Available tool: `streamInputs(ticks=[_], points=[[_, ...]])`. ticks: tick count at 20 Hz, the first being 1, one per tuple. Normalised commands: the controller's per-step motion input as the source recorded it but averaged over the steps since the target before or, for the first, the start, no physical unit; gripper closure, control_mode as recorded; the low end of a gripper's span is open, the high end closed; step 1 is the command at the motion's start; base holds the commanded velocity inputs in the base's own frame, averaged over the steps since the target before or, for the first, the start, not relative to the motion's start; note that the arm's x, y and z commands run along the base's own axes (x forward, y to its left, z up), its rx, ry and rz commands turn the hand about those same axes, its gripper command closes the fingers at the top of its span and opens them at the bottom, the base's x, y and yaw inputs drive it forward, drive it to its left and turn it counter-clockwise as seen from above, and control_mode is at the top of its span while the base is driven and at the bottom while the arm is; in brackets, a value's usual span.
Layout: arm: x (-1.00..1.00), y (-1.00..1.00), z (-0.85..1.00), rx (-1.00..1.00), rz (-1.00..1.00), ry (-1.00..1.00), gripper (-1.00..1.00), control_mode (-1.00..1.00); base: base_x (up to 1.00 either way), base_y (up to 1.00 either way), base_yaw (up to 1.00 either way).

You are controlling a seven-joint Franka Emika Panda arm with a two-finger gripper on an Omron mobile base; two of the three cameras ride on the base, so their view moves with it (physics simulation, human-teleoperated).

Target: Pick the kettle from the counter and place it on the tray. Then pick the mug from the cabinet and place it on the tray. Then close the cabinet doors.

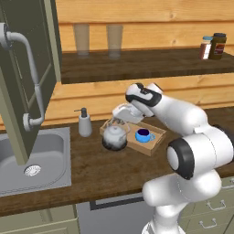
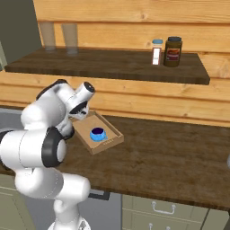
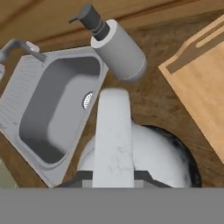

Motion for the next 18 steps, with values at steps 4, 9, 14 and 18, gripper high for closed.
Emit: streamInputs(ticks=[4, 9, 14, 18], points=[[0.01, -0.11, 0.25, 0.00, -0.31, -0.02, 1.00, -1.00, 0.00, 0.00, 0.00], [0.10, -0.08, 0.06, 0.00, -0.28, -0.07, 1.00, -1.00, 0.00, 0.00, 0.00], [0.16, -0.14, 0.00, 0.00, -0.18, -0.15, 1.00, -1.00, 0.00, 0.00, 0.00], [0.22, -0.12, 0.00, 0.00, -0.14, -0.17, 1.00, -1.00, 0.00, 0.00, 0.00]])
